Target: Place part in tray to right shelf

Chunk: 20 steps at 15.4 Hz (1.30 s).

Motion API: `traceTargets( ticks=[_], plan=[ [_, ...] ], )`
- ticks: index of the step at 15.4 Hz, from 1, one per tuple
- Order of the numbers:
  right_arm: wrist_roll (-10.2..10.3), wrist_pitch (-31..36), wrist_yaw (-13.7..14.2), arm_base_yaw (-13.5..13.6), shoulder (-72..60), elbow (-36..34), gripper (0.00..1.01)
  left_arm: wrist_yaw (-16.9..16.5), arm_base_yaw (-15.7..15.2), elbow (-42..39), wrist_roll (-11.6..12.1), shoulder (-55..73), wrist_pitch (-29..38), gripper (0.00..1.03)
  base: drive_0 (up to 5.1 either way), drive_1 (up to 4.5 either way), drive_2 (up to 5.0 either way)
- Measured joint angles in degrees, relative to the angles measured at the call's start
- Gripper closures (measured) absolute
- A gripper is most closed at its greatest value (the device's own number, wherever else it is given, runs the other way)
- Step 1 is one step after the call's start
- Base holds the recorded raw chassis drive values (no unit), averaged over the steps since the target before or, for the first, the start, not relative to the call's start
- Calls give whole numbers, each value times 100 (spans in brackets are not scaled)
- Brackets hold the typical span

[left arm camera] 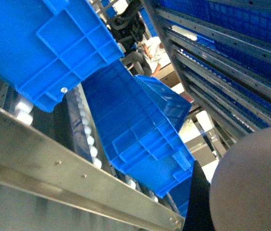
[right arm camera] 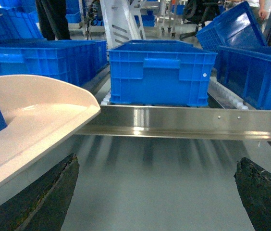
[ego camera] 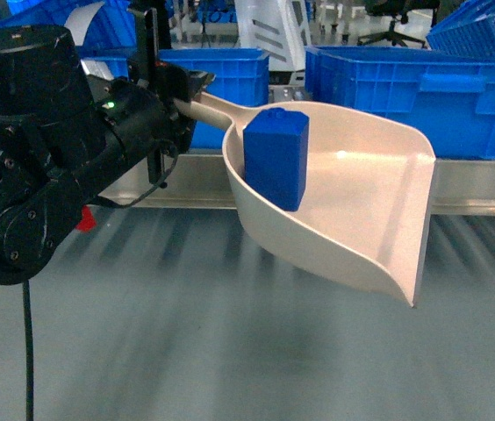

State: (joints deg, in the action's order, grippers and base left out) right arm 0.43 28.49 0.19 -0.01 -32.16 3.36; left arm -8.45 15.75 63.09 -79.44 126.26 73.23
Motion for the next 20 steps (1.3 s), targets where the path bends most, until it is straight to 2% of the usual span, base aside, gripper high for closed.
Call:
traceTargets(
  ticks=[8,20],
  plan=[
    [0,0,-13,0,0,0,3,-11,-2,0,0,0,-22,90,52,420,-417],
    [0,17,-9,0,-33,0,3,20,-20,22,-2,0,9,90,0,0,0]
  ],
)
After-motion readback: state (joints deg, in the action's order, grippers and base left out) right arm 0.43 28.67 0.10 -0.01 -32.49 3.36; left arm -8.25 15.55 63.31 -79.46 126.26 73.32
